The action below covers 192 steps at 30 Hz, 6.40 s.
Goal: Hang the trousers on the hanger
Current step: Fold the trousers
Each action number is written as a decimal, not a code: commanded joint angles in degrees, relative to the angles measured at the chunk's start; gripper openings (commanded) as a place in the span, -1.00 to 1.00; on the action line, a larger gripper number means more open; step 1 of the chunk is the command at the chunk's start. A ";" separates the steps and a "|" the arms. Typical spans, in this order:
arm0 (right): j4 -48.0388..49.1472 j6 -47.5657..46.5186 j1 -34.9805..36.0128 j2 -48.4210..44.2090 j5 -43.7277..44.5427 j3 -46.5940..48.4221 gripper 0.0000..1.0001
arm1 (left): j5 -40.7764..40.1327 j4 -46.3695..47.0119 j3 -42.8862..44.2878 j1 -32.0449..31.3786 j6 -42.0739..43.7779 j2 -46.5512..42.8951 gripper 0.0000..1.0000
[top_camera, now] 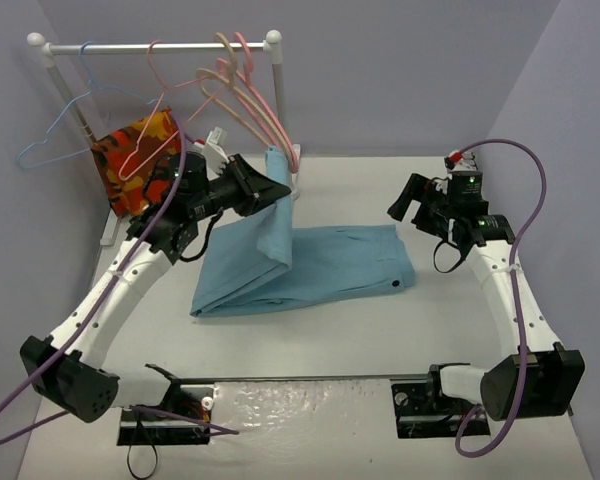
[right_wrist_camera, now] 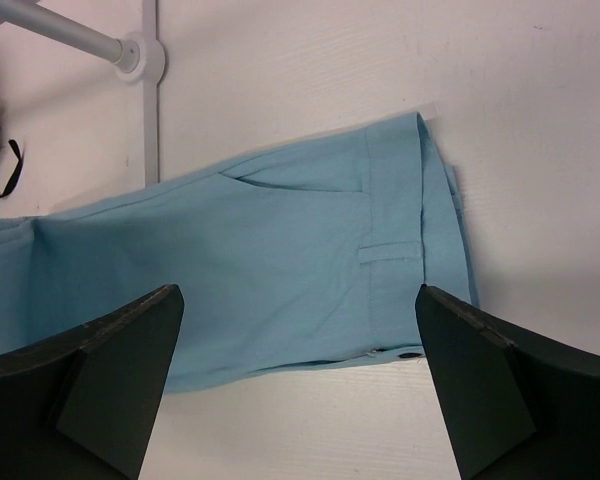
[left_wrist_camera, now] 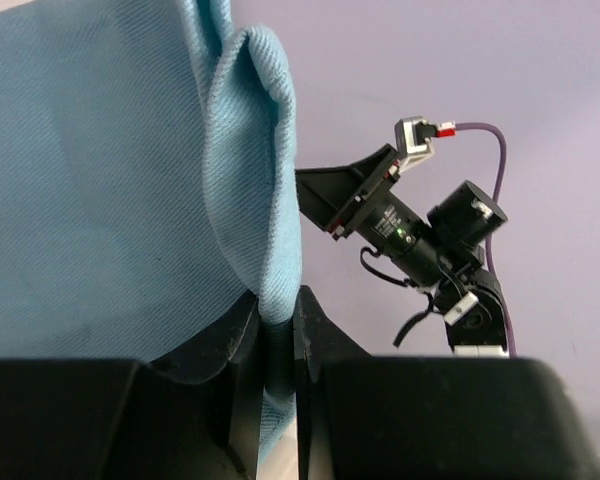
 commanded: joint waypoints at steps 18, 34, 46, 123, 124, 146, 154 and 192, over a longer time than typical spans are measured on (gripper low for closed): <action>-4.54 -2.19 -1.29 -6.48 7.88 1.46 1.00 | -13.78 24.57 9.88 -13.07 -5.21 20.87 -1.00; -5.06 -2.85 -1.73 -6.69 10.15 -1.10 1.00 | -17.09 27.46 13.60 -17.84 -6.65 32.45 -1.00; -2.46 0.14 -1.29 1.58 11.67 -9.76 1.00 | -16.45 24.20 14.89 -18.80 -5.18 32.02 -1.00; 16.26 8.74 12.16 21.77 7.64 -23.18 -0.60 | -18.48 22.46 21.33 -19.19 3.19 42.56 0.18; 15.68 8.43 12.13 21.44 8.30 -22.78 -0.59 | -18.68 20.52 21.08 -19.10 4.95 41.19 0.27; -4.00 -0.42 12.60 10.70 19.94 -2.02 -0.06 | -34.27 -3.42 -14.12 -13.91 28.58 10.47 0.40; -4.43 -1.93 22.51 13.61 18.49 7.70 0.04 | -36.25 -3.65 -17.16 -13.52 31.47 11.84 0.33; 23.03 7.83 7.49 9.22 -10.13 -19.99 -0.67 | -24.76 3.69 -35.24 -3.17 21.59 -0.04 -0.10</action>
